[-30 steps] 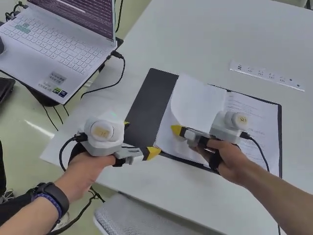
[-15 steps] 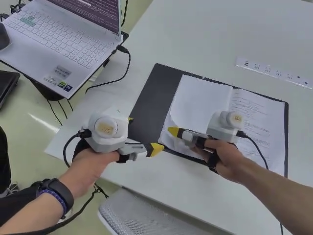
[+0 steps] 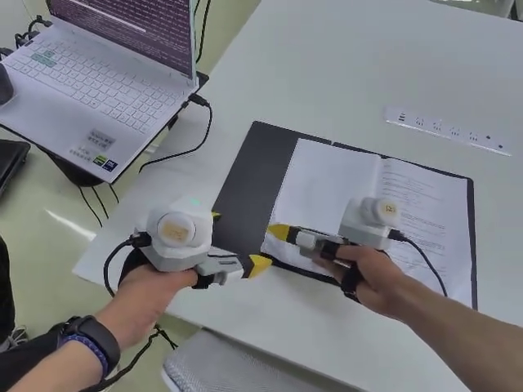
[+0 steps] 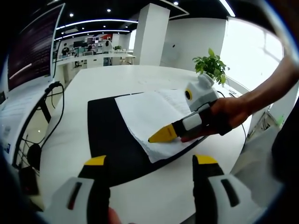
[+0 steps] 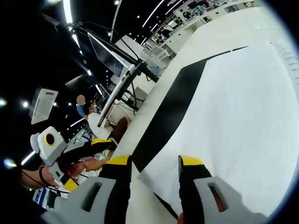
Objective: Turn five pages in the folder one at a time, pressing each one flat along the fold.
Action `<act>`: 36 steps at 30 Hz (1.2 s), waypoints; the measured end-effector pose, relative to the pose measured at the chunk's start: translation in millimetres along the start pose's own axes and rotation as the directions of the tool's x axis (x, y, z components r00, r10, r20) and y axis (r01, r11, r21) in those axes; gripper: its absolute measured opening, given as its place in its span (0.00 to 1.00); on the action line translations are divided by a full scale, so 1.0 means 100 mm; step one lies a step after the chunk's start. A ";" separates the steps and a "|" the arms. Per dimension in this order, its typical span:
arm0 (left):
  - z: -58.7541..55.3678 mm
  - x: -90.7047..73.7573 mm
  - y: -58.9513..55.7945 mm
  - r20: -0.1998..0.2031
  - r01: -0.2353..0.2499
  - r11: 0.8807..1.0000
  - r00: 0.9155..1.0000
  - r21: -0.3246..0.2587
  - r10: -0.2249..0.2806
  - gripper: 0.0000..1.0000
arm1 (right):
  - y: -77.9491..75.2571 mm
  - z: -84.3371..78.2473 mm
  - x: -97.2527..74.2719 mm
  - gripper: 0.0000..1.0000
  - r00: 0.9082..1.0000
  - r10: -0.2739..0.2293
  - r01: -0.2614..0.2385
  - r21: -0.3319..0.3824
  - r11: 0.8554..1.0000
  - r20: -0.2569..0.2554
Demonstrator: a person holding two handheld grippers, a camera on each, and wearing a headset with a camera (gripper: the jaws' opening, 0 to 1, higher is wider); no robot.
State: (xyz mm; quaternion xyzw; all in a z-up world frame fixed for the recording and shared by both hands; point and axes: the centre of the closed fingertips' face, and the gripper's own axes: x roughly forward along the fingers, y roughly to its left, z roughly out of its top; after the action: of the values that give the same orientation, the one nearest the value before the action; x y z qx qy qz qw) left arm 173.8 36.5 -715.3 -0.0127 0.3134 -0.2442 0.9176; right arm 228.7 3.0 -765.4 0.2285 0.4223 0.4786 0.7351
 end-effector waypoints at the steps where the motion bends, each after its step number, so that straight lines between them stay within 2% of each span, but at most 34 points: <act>1: 0.00 0.01 -0.01 -0.002 0.003 1.000 1.000 0.003 -0.003 0.72 | 0.01 0.00 -0.02 0.42 1.000 0.003 -0.003 -0.004 1.000 0.000; 7: 0.03 0.06 -0.09 -0.007 0.019 1.000 1.000 0.016 -0.018 0.72 | 0.05 0.10 -0.23 0.45 1.000 -0.010 0.011 -0.031 0.999 0.027; 11: 0.07 0.12 -0.16 -0.004 0.034 0.999 0.999 0.021 -0.034 0.70 | 0.04 0.12 -0.42 0.46 0.999 -0.017 0.020 -0.096 0.995 0.028; 15: 0.10 0.21 -0.23 -0.018 0.051 0.998 0.999 0.042 -0.050 0.68 | -0.02 0.16 -0.65 0.45 0.998 -0.039 0.045 -0.121 0.992 0.055; 19: 0.16 0.29 -0.27 -0.014 0.065 0.996 0.998 0.055 -0.064 0.63 | -0.10 0.21 -0.86 0.44 0.995 -0.058 0.069 -0.135 0.988 0.084; 24: 0.21 0.42 -0.29 -0.019 0.077 0.995 0.997 0.059 -0.076 0.59 | -0.18 0.33 -1.13 0.43 0.986 -0.086 0.104 -0.127 0.987 0.141; 29: 0.16 0.55 -0.32 -0.053 0.090 0.994 0.995 0.066 -0.086 0.54 | -0.27 0.40 -1.34 0.42 0.976 -0.106 0.128 -0.109 0.986 0.188; 36: 0.05 0.72 -0.39 -0.094 0.109 0.993 0.990 0.055 -0.103 0.49 | -0.33 0.33 -1.49 0.41 0.969 -0.129 0.148 -0.079 0.986 0.211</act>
State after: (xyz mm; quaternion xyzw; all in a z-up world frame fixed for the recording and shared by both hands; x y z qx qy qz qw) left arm 208.7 -31.1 -745.2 0.0092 0.3461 -0.3024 0.8881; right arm 245.8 -142.6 -712.3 0.2117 0.3362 0.4193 0.8163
